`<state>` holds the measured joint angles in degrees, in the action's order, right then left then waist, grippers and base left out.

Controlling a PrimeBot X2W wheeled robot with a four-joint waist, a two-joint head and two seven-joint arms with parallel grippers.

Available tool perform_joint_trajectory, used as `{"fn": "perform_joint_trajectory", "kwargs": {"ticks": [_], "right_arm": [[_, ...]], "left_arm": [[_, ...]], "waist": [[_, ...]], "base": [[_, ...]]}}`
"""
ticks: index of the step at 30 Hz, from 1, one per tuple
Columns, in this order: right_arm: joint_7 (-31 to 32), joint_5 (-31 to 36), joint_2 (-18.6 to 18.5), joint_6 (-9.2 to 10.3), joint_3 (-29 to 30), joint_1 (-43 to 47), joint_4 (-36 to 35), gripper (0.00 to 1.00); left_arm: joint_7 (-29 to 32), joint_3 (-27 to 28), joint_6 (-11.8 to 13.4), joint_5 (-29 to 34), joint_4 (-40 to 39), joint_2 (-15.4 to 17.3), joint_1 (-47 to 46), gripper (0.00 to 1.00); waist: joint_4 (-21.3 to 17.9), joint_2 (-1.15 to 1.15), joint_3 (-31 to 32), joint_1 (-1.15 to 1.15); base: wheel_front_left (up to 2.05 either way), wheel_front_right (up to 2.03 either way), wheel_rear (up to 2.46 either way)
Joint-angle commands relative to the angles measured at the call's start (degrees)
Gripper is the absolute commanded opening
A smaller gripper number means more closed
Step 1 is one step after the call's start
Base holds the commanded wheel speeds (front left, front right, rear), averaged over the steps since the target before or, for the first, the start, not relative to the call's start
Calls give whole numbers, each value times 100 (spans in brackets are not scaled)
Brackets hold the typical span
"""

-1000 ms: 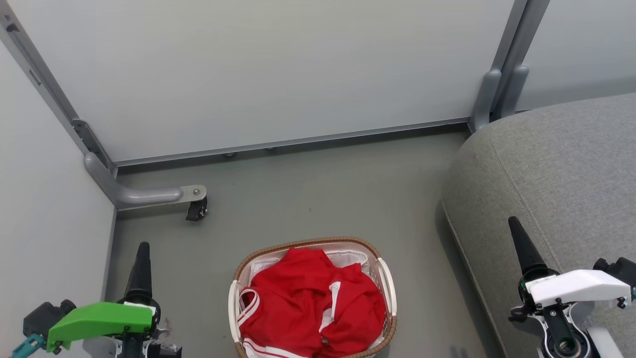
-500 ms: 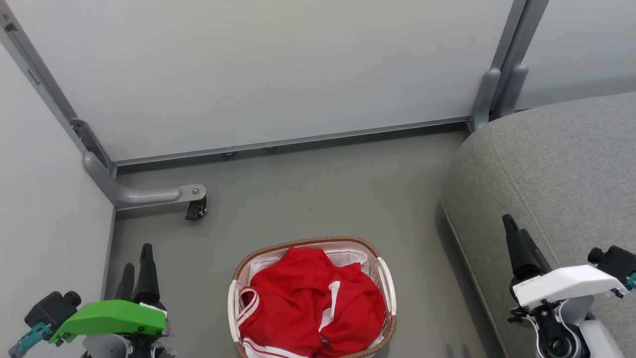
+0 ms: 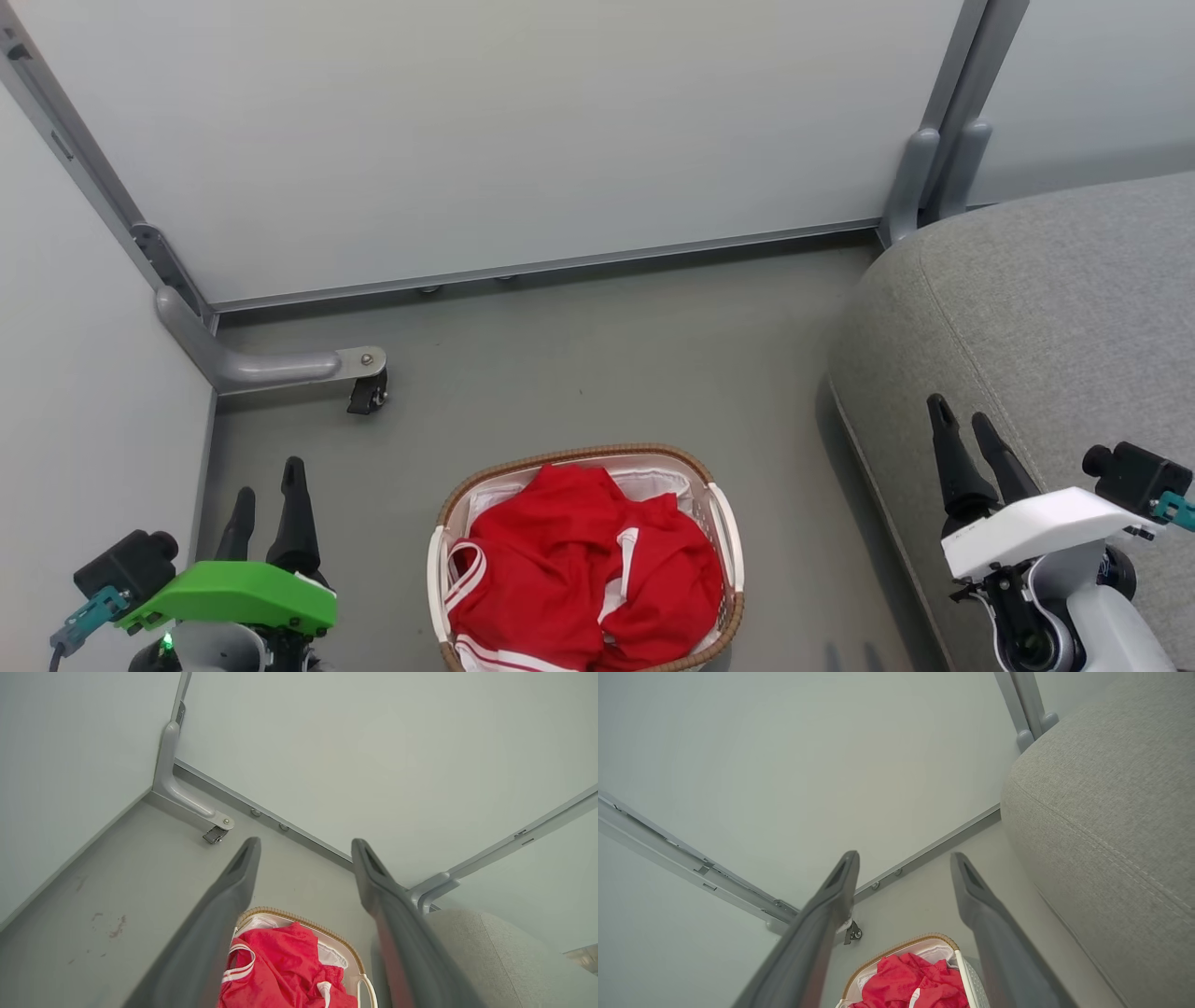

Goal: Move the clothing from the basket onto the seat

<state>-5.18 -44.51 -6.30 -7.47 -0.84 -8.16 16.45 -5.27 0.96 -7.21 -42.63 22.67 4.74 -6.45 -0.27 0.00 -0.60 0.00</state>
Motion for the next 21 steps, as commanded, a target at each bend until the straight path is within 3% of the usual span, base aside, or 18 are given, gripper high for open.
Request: {"fn": "perform_joint_trajectory", "kwargs": {"ticks": [1, 21], "right_arm": [[-75, 223, -65, -2, -32, -162, -30, 100], [-392, 1605, -145, -2, -267, -302, 122, 100]], "left_arm": [[-71, -25, -21, 206, -17, 80, -168, 100], [-383, -159, -12, 1570, 105, 120, -226, 100]], "waist": [[-3, 0, -1, 0], [0, 0, -6, 0]], "base": [[0, 0, 0], [0, 0, 0]]}}
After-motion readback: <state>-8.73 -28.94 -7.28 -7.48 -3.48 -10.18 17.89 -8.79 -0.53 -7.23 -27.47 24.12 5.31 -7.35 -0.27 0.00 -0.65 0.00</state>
